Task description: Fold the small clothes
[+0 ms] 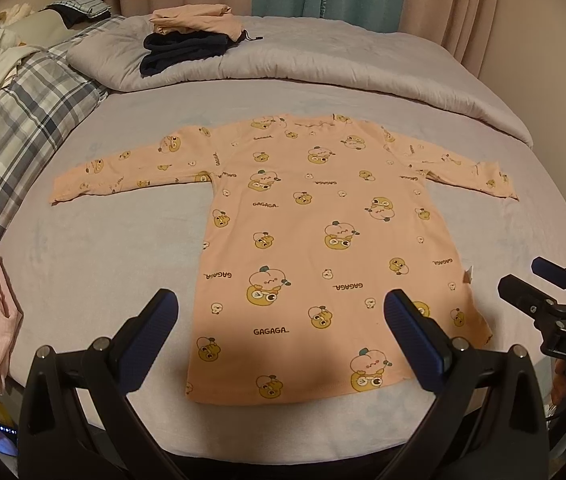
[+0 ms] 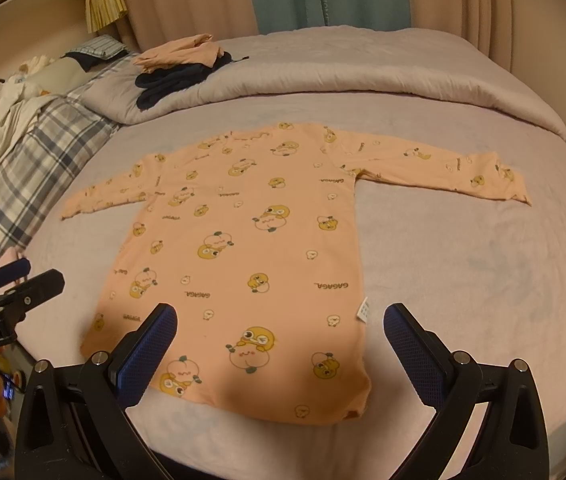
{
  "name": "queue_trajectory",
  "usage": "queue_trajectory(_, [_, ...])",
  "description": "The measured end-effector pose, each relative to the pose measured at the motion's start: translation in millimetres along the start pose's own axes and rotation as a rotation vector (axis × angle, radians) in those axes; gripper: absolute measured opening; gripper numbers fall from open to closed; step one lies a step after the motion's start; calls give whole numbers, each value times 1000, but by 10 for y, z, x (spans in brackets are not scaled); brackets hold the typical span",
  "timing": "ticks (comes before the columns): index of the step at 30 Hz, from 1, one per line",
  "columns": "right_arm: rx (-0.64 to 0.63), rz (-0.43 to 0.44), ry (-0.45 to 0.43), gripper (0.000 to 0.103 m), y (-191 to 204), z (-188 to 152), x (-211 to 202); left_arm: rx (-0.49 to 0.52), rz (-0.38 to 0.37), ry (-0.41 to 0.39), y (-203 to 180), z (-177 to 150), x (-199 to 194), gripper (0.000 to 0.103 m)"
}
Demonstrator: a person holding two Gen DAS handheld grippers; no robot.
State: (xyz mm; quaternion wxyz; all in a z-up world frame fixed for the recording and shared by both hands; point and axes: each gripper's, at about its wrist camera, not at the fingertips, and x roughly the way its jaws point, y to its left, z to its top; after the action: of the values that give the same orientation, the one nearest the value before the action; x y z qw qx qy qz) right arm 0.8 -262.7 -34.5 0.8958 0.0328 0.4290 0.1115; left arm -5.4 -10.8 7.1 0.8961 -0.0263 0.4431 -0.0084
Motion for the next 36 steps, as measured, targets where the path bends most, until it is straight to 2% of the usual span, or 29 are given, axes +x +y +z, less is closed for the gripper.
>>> queue_trajectory(36, [3, 4, 0, 102, -6, -11, 4, 13, 8, 9, 0, -27, 40, 103])
